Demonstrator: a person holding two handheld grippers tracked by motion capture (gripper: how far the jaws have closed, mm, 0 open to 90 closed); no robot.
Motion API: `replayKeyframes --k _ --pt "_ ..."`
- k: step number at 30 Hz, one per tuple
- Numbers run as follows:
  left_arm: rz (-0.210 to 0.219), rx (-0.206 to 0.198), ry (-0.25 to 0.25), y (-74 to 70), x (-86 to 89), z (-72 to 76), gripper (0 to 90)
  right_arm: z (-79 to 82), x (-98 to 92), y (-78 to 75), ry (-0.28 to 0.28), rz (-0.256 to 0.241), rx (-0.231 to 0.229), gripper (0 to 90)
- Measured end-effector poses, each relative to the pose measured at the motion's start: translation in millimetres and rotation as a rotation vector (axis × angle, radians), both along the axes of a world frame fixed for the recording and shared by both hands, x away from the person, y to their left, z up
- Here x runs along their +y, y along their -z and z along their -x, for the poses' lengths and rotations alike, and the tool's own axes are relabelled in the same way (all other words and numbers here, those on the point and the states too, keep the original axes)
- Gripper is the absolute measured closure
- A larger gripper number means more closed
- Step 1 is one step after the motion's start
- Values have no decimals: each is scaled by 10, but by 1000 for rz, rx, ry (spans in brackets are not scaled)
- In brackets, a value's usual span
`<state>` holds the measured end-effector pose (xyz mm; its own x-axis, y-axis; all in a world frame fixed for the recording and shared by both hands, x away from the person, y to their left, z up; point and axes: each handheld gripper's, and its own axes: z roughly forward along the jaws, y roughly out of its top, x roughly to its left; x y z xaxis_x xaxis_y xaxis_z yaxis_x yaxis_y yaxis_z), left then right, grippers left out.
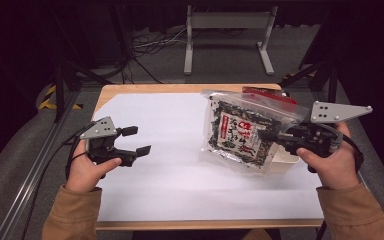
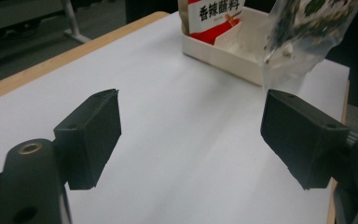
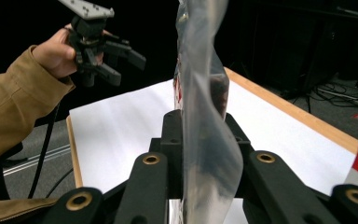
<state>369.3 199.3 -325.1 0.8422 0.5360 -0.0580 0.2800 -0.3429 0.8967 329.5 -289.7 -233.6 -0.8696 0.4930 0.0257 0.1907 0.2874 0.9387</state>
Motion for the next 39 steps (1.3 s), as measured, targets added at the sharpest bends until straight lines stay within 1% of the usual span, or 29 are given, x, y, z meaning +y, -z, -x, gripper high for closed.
replayKeyframes --k 2,6,9,11,13,16,18,19,21,22,24,26,31,32,34,38,39 --pt "-2 10 -5 16 14 11 199 -11 -27 -29 5 -6 -5 760" --pt "-6 16 -12 41 57 25 193 -54 -80 -76 24 5 -13 759" --pt "-5 31 -25 63 95 43 186 -94 -129 -102 40 2 -16 760" --pt "-9 30 -34 69 112 52 183 -117 -156 -112 49 -1 -20 760" --pt "-6 37 -37 74 136 72 180 -151 -196 -119 64 -4 -22 760" --pt "-11 31 -46 77 168 88 180 -208 -257 -121 85 -9 -29 760" --pt "-7 38 -49 83 181 100 179 -227 -279 -123 94 -9 -30 759" --pt "-10 43 -54 91 200 112 179 -269 -329 -128 107 -12 -33 760" --pt "-9 45 -60 96 212 120 179 -280 -344 -131 112 -11 -34 760" --pt "-10 41 -61 98 224 121 178 -297 -367 -134 118 -12 -35 760" --pt "-7 45 -67 100 242 133 177 -333 -419 -136 128 -15 -40 760" --pt "-6 46 -70 102 244 136 178 -341 -430 -135 133 -16 -40 760" --pt "-11 43 -68 108 238 128 177 -399 -514 -115 167 -11 -52 760" --pt "-8 57 -71 114 230 130 177 -409 -525 -109 171 -9 -53 760" --pt "-12 51 -66 118 230 115 177 -417 -534 -105 177 -8 -55 760" --pt "-8 63 -65 132 216 98 176 -463 -602 -84 214 2 -72 760" --pt "-12 54 -64 136 214 88 176 -470 -616 -80 221 3 -75 760"
